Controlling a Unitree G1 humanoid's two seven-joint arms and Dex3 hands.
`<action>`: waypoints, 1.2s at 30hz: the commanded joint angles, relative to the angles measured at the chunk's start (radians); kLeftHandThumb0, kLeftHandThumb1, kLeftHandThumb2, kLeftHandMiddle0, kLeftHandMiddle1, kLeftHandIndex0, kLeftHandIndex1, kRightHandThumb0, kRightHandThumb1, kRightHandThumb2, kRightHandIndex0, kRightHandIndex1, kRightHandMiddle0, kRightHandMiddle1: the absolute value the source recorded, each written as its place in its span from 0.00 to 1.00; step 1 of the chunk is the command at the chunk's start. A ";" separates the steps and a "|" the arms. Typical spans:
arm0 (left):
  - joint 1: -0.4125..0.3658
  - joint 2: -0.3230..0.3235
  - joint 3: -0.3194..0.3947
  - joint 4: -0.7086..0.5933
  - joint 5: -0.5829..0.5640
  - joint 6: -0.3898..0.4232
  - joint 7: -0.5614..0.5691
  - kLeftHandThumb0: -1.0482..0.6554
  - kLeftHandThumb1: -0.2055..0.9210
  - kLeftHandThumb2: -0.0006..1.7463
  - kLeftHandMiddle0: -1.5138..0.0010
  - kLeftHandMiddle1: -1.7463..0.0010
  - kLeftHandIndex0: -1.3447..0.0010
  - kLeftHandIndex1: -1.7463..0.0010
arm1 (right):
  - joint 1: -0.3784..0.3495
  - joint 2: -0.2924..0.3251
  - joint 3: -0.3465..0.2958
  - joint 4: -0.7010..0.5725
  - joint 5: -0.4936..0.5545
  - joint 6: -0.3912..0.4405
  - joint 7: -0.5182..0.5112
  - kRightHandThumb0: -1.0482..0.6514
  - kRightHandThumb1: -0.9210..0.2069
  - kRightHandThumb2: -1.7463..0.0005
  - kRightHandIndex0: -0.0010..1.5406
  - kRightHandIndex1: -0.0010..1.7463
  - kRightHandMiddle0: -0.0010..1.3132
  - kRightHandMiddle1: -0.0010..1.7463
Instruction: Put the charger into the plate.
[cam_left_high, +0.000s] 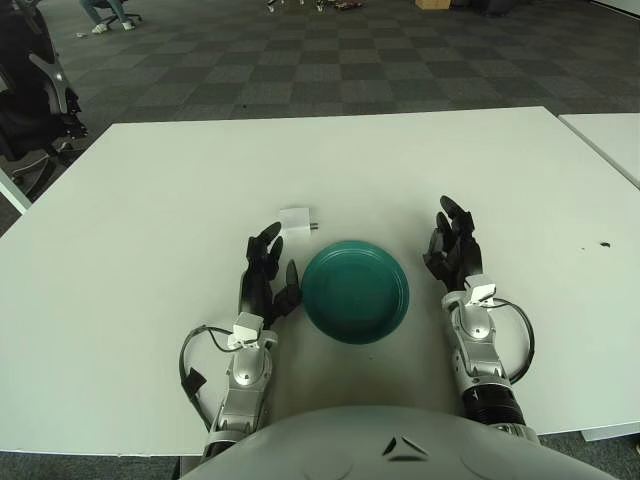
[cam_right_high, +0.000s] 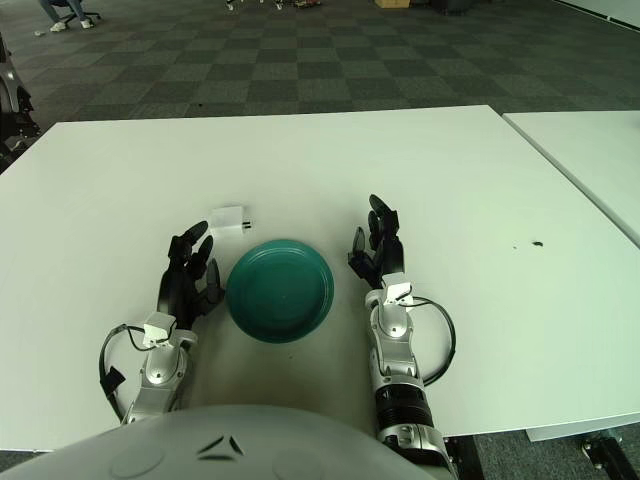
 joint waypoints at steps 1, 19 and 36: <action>0.045 -0.002 -0.004 -0.049 -0.008 0.108 -0.017 0.13 1.00 0.54 0.72 0.99 0.97 0.57 | 0.143 0.003 0.011 0.158 -0.017 0.080 -0.006 0.15 0.00 0.53 0.13 0.00 0.00 0.27; -0.122 0.054 0.056 -0.277 0.076 0.308 -0.013 0.15 1.00 0.50 0.72 1.00 0.95 0.58 | 0.145 -0.009 0.042 0.116 -0.043 0.155 -0.040 0.15 0.00 0.50 0.14 0.00 0.00 0.29; -0.389 0.360 0.022 -0.175 0.484 0.256 0.011 0.13 1.00 0.41 0.69 0.99 0.93 0.55 | 0.179 -0.001 0.072 0.046 -0.064 0.228 -0.065 0.16 0.00 0.49 0.19 0.01 0.00 0.32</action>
